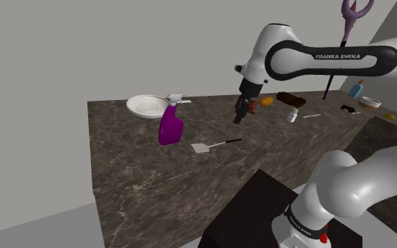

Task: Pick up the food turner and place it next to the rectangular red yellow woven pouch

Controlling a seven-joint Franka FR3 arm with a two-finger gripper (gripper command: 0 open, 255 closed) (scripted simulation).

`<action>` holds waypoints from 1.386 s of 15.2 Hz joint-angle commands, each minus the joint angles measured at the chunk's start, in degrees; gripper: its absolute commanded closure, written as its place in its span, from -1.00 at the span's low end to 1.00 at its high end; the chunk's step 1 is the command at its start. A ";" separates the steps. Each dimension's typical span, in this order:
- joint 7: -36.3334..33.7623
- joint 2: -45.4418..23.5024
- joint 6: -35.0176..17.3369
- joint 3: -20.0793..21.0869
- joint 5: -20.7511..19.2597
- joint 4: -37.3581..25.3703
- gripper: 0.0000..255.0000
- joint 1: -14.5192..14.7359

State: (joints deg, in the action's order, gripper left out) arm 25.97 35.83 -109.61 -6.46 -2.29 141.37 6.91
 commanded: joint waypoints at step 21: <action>39.14 -23.77 -23.49 -9.57 -7.21 4.90 -1.00 7.09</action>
State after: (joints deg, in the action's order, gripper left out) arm 65.10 12.14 -132.97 -16.02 -9.51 146.23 13.99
